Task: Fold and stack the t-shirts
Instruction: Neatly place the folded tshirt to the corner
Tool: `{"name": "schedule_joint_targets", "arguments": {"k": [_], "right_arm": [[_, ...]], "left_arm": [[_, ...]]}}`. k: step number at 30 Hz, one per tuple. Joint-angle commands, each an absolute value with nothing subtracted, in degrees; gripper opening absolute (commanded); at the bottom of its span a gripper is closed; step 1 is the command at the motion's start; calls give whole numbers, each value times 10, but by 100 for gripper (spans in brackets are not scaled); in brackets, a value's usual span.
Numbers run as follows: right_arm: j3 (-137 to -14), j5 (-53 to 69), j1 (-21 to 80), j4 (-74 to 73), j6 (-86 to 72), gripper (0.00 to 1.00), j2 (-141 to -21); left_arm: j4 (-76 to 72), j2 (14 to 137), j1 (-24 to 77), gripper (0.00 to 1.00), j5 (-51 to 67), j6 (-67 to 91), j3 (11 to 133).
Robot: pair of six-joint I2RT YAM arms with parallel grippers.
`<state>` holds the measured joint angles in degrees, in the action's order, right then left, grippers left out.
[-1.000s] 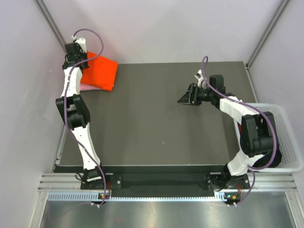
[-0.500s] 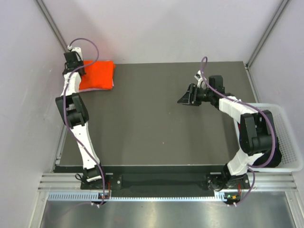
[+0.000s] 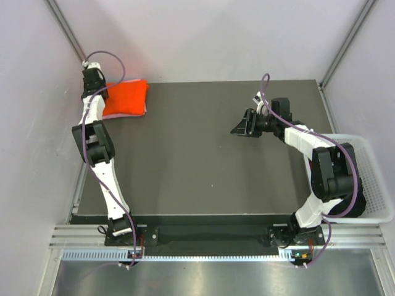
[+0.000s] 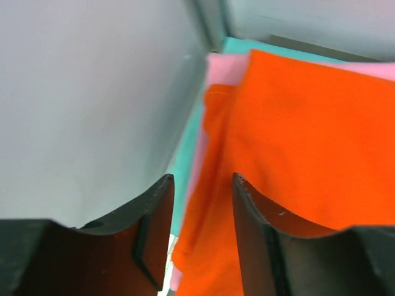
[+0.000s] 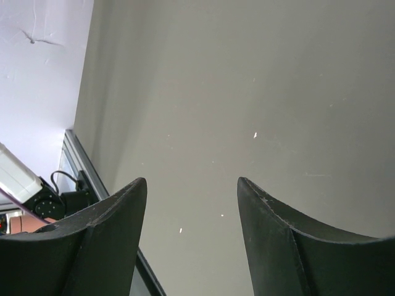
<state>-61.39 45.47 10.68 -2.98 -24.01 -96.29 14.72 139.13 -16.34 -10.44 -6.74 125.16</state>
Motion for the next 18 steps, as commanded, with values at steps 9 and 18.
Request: {"name": "schedule_joint_targets", "arguments": {"k": [9, 18], "right_arm": [[-626, 447, 102, -35, -208, 62, -951], [-621, 450, 103, -29, -210, 62, -953]], "left_arm": [[139, 1300, -171, 47, -115, 16, 1201], [174, 1281, -170, 38, -92, 47, 1178]]}}
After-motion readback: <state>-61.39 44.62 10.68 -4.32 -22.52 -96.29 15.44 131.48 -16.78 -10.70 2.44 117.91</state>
